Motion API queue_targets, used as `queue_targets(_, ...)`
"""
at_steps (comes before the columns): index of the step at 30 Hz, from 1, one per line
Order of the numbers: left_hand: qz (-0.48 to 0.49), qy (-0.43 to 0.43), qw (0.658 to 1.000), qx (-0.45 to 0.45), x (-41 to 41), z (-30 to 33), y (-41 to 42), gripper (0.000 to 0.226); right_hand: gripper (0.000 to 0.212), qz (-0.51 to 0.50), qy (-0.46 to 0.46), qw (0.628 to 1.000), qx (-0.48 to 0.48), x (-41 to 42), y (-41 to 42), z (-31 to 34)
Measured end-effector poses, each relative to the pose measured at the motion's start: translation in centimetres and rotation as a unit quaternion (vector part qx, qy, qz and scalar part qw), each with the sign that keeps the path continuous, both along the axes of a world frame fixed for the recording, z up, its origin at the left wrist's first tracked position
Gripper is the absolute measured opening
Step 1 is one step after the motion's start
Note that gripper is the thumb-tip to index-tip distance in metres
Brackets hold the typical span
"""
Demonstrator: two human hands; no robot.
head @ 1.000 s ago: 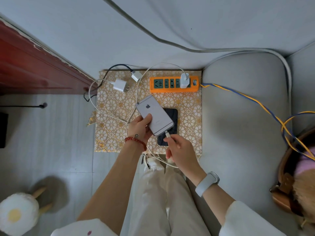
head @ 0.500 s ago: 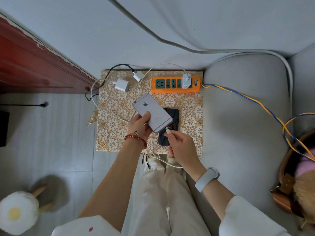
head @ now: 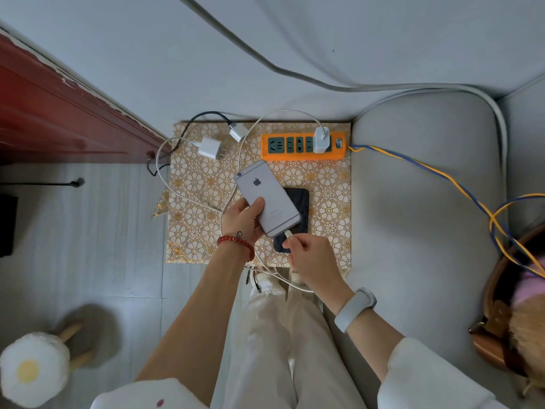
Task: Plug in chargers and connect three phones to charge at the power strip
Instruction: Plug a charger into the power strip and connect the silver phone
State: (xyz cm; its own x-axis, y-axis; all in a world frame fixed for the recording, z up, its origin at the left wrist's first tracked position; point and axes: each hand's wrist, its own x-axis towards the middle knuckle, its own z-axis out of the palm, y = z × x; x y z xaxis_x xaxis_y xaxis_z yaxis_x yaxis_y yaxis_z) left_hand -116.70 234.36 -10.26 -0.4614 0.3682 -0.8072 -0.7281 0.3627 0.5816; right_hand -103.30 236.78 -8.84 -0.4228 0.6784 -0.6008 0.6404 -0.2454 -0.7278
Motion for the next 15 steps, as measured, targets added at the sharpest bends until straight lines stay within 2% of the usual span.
queue_targets(7,-0.054,0.031,0.997,-0.035,0.7,-0.1,0.3,0.024,0.031,0.000,-0.037,0.999,0.012,0.7,-0.9,-1.0)
queue_targets(9,-0.084,0.042,0.994,-0.050,1.2,-0.5,0.4,0.026,0.037,0.037,-0.062,0.997,0.010,1.4,-1.1,-1.1)
queue_targets(12,-0.142,0.059,0.985,-0.080,2.7,-1.3,0.8,0.029,0.034,0.115,-0.112,0.987,0.010,3.0,-0.8,-1.4)
queue_targets(14,-0.177,0.073,0.977,-0.098,3.9,-2.1,1.0,0.029,0.031,0.179,-0.165,0.968,0.061,4.4,-0.1,-1.4)
queue_targets(15,-0.202,0.092,0.969,-0.109,4.5,-2.6,1.2,0.029,0.027,0.194,-0.184,0.956,0.119,5.1,0.5,-1.4)
